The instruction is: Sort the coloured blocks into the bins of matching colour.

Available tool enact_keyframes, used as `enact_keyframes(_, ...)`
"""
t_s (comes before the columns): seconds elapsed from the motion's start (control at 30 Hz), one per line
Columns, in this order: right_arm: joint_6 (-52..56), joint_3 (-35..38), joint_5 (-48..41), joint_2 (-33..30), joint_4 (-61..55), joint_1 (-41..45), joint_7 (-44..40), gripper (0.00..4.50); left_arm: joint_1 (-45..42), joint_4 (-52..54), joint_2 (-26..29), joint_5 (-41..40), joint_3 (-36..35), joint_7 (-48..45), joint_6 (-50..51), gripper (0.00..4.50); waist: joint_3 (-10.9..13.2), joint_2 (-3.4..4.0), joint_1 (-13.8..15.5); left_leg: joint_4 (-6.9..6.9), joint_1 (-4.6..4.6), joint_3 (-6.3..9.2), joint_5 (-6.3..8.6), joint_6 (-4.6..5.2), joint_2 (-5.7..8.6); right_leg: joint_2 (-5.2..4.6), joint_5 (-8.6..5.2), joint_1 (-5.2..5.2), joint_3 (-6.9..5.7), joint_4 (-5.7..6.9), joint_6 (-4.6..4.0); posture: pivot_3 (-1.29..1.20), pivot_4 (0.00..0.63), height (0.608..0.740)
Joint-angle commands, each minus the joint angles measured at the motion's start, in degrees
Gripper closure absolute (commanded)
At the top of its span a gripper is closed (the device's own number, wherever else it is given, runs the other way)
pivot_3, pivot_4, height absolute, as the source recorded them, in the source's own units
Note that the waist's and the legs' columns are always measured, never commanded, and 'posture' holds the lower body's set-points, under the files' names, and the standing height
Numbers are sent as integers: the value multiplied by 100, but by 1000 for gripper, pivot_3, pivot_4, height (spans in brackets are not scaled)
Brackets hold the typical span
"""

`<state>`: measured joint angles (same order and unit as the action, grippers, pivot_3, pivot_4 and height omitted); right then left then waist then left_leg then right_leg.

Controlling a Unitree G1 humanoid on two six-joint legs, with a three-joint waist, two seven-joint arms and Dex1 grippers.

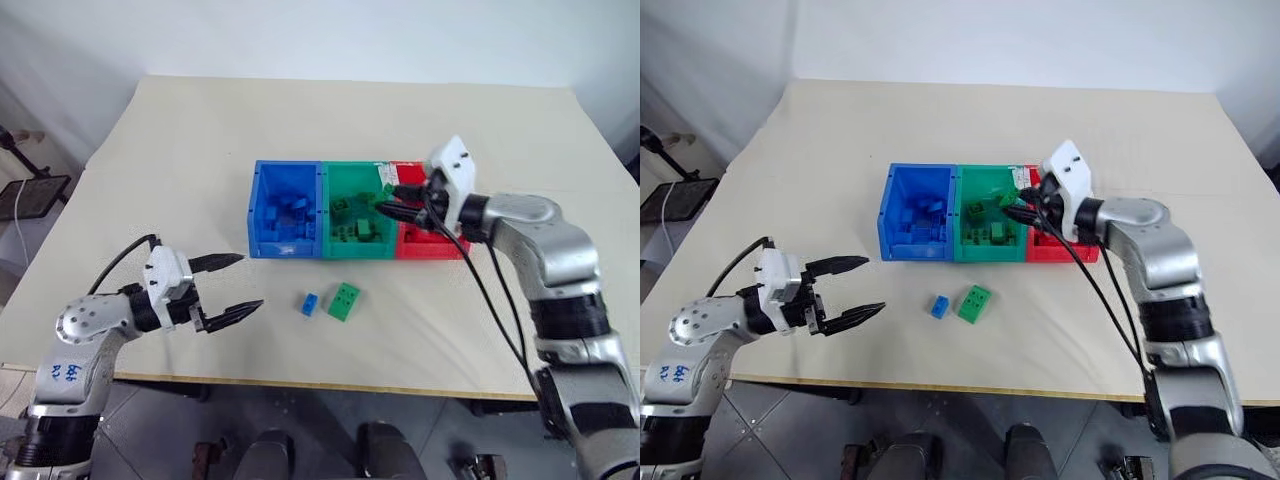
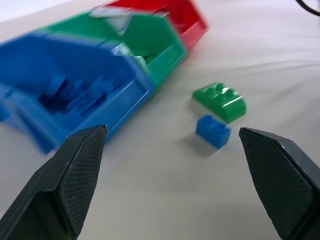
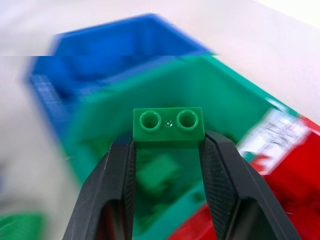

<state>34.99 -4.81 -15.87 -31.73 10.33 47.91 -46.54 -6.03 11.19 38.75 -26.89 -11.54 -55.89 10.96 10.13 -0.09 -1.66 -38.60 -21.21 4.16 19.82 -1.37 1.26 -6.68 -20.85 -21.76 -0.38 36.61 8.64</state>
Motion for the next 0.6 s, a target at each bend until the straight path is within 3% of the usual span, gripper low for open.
enact_keyframes(0.03, -412, -20, 197, 281, 567, 401, 124, 3081, 84, 344, 20, -102, -170, 106, -26, 0, 0, 0, -10, 4, -3, -1, 0, 0, 3, -2, 0, -5, -1, 1, 0, 0, 150, 740)
enact_keyframes(0.07, -479, -14, 224, 338, 622, 438, 118, 2357, 89, 364, 28, -107, -169, 115, -23, 0, 0, 0, -9, 7, -9, -3, 0, 0, 3, -2, 0, -15, -4, 3, 0, 0, 150, 740)
enact_keyframes(0.17, -564, 60, 186, 303, 498, 356, -10, 1401, 73, 382, 49, -104, -142, 101, -18, 0, 0, 0, -2, 14, -11, -2, 0, -1, 3, -6, 0, -27, -17, 24, 0, 0, 150, 740)
enact_keyframes(0.3, -564, 412, -176, -151, -453, -366, -458, 127, -121, 312, 71, -77, 45, -52, -17, 0, 0, 0, 26, 15, -13, 2, 0, 0, 4, -8, 0, -24, -28, 24, 0, 0, 150, 740)
enact_keyframes(0.37, -579, 602, -347, -347, -873, -762, -619, 52, -239, 243, 57, -41, 148, -121, -40, 0, 0, 0, 33, 13, -15, 3, 0, 0, 6, -10, 0, -21, -30, 19, 0, 0, 150, 740)
enact_keyframes(0.47, -959, 1554, -689, -1031, -1994, -2538, -1145, 52, -792, -117, -30, 71, 632, -502, -145, 0, 0, 0, 158, 6, -17, 11, 0, 0, 7, -9, 0, -8, -41, 5, 0, 0, 150, 740)
enact_keyframes(0.6, -1716, 2484, -724, -1358, -2391, -4140, -1490, 52, -1291, -573, -74, 212, 1025, -911, -327, 0, 2, 3, 160, -5, -6, -8, 0, 2, 17, -4, 2, 18, -40, -13, 4, 0, 150, 740)
